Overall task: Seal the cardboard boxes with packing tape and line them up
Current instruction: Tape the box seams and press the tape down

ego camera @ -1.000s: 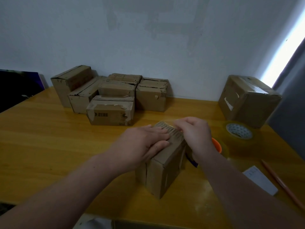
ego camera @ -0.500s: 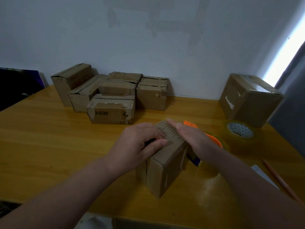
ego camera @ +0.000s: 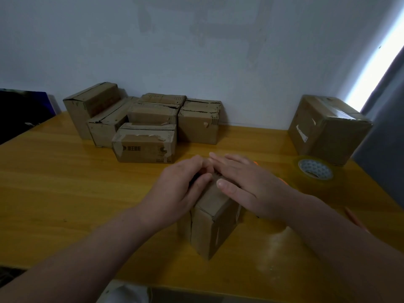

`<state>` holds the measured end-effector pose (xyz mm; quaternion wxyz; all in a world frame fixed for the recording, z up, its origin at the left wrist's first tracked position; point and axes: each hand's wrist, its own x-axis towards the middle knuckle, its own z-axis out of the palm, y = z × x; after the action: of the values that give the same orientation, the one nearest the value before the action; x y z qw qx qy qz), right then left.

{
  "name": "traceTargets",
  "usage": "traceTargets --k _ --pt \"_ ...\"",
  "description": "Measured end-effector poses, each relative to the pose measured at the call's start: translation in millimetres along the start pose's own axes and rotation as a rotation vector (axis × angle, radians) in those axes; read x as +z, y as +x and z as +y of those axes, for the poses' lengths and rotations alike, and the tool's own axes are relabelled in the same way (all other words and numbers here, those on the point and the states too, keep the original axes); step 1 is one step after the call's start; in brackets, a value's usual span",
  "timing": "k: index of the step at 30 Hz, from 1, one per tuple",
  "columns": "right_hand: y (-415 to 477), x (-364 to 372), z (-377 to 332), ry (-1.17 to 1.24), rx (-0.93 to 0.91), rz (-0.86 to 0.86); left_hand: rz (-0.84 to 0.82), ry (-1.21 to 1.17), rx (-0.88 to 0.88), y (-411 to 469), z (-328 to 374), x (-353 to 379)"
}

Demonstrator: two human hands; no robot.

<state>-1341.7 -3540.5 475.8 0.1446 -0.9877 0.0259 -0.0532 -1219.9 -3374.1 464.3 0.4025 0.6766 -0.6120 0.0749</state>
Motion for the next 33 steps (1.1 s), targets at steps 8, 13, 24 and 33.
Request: traceTargets --k 8,13,24,33 --pt "-24.3 6.3 -2.1 0.061 -0.038 0.160 0.004 0.030 -0.045 0.5 2.5 -1.3" --pt "-42.5 7.2 2.8 0.064 -0.050 0.398 -0.014 0.064 -0.095 1.4 6.8 -2.6" --pt "-38.0 16.2 -4.6 -0.003 -0.061 0.697 -0.147 0.176 -0.256 8.3 36.3 -4.5" --pt "-22.1 8.7 -10.7 -0.058 -0.134 0.890 -0.451 0.197 -0.447 19.1 16.9 -18.0"
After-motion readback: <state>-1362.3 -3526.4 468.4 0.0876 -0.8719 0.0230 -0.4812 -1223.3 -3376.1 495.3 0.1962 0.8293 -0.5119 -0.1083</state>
